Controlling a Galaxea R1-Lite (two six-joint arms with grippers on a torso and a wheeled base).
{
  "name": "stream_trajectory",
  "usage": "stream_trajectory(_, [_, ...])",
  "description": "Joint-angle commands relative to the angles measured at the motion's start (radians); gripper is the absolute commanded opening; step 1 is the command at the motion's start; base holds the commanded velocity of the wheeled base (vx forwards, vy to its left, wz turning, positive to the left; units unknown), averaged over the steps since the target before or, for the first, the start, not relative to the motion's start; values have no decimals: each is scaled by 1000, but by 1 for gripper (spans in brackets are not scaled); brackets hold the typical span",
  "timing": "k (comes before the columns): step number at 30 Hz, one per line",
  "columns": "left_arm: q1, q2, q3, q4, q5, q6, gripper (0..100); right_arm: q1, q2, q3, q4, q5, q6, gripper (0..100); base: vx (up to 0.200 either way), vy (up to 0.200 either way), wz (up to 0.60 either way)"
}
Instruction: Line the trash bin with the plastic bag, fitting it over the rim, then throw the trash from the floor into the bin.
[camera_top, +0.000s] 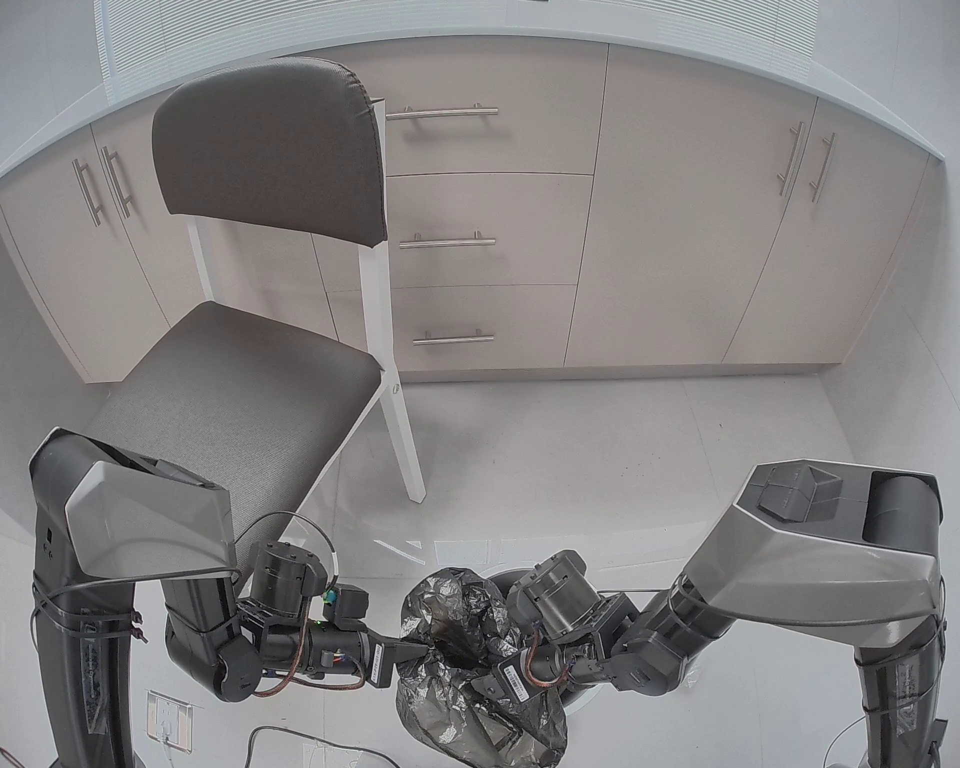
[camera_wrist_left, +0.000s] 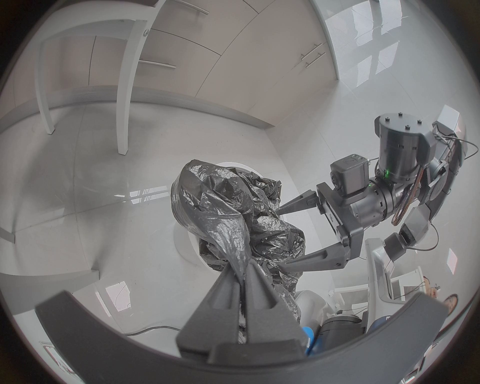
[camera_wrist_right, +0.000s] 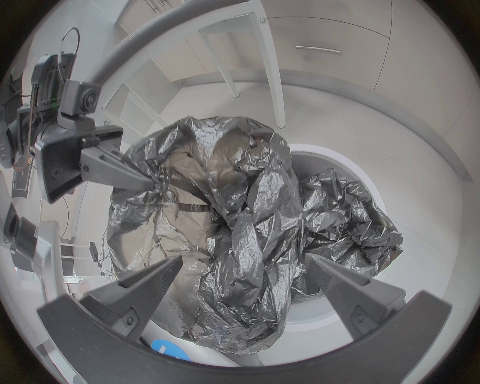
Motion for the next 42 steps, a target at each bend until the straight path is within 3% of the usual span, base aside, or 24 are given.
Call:
stream_trajectory(1, [0,1,0,0,0,0,0,7,22,-2,1,-2,0,100,0,0,0])
stream_trajectory(12, [0,2,0,0,-1,1,0,9,38,-10,-1,-3,-1,100,0,0,0])
stream_trajectory(13, [0,2,0,0,-1,1,0,9,39,-13,-1,-3,0,0,0,0,0])
stream_trajectory(30, [0,4,0,0,-1,1,0,-3,7,6,-2,-26,26,0,0,0,0])
stream_trajectory(42, [0,16,0,-37,2,-6,0,-105,-265,243,-2,-114,28,0,0,0,0])
